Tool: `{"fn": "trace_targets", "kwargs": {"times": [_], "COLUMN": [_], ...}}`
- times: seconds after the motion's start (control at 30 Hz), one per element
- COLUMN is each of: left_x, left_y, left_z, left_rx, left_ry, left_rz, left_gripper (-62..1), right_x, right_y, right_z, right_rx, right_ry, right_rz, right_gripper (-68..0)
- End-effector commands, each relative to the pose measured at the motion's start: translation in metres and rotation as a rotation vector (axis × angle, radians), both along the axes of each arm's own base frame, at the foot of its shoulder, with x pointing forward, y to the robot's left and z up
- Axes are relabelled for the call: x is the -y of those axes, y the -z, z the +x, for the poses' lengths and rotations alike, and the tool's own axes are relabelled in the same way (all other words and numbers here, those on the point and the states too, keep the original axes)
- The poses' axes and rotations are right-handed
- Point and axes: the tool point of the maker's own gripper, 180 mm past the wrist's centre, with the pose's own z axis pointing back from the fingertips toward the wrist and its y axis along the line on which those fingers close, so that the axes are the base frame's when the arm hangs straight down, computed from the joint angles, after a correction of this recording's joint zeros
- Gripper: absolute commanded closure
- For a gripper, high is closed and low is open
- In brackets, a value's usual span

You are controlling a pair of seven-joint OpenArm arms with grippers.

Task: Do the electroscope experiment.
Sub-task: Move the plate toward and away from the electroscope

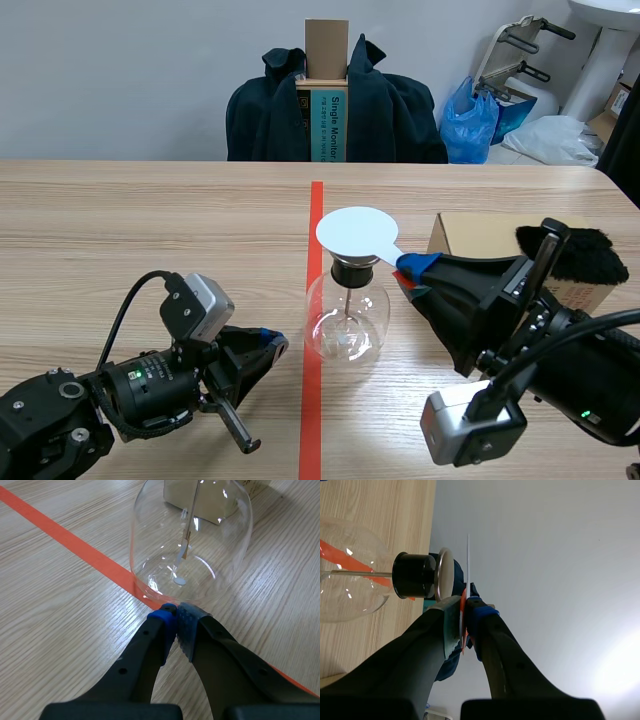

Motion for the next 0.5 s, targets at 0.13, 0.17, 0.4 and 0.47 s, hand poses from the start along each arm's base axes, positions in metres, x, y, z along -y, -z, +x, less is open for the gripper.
{"fn": "trace_targets", "kwargs": {"times": [0.13,0.17,0.4,0.47], "left_x": [0.005,0.005,0.006,0.007], "left_y": [-0.012,-0.012,-0.012,-0.012], "left_z": [0.005,0.005,0.004,0.004], "left_rx": [0.03,0.03,0.03,0.029], "left_ry": [0.004,0.004,0.005,0.005], "left_rz": [-0.033,-0.033,-0.036,-0.037], "left_gripper": [-1.7,-1.7,-1.7,-1.7], "right_x": [0.009,0.011,0.029,0.033], "right_y": [-0.009,-0.011,-0.008,-0.002], "right_z": [0.011,0.014,0.028,0.029], "right_rx": [0.055,0.067,0.076,0.071], "right_ry": [0.061,0.083,0.209,0.227], "right_rz": [-0.008,-0.006,-0.007,-0.017], "right_gripper": [-0.8,-0.8,-0.8,-0.8]}}
